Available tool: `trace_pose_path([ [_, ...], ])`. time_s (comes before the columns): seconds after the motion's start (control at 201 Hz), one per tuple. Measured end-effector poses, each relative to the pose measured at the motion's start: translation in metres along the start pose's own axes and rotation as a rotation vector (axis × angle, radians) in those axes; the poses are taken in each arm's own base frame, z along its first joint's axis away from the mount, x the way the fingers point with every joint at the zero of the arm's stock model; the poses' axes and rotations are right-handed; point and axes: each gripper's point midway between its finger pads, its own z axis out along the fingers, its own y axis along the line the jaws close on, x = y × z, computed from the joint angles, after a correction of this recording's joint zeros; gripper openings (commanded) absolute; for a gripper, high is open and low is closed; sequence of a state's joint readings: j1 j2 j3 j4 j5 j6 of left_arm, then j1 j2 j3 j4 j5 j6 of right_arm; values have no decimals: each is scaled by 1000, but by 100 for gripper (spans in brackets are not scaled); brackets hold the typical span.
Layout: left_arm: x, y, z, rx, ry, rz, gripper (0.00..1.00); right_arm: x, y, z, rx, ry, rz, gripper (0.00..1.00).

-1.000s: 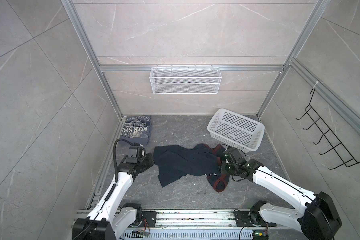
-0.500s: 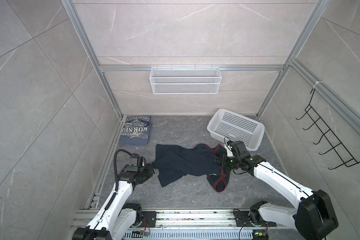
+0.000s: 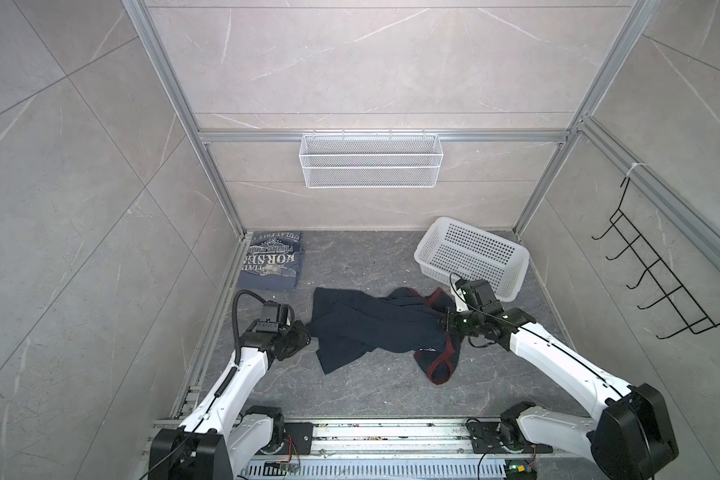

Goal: Fold and stack the tank tops

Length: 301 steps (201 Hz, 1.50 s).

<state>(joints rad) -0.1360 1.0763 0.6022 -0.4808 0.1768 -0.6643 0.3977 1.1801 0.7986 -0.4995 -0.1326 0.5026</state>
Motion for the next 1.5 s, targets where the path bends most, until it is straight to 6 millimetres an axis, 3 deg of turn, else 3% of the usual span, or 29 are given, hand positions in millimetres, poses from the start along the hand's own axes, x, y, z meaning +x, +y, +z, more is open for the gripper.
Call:
trace_pose_path([
  [0.388, -43, -20, 37, -26, 16, 38, 54, 1, -2, -2, 8, 1, 0, 0],
  [0.657, -33, -11, 62, -45, 101, 33, 58, 1, -2, -2, 9, 1, 0, 0],
  [0.896, -28, -20, 65, 5, 133, 34, 45, 1, -2, -1, 9, 2, 1, 0],
  [1.185, -41, -39, 39, 78, 52, 59, 34, 5, -5, 5, 22, 26, 4, 0],
  [1.498, -39, -41, 38, 93, 60, 57, 16, 5, -6, 6, 24, 30, 5, 0],
])
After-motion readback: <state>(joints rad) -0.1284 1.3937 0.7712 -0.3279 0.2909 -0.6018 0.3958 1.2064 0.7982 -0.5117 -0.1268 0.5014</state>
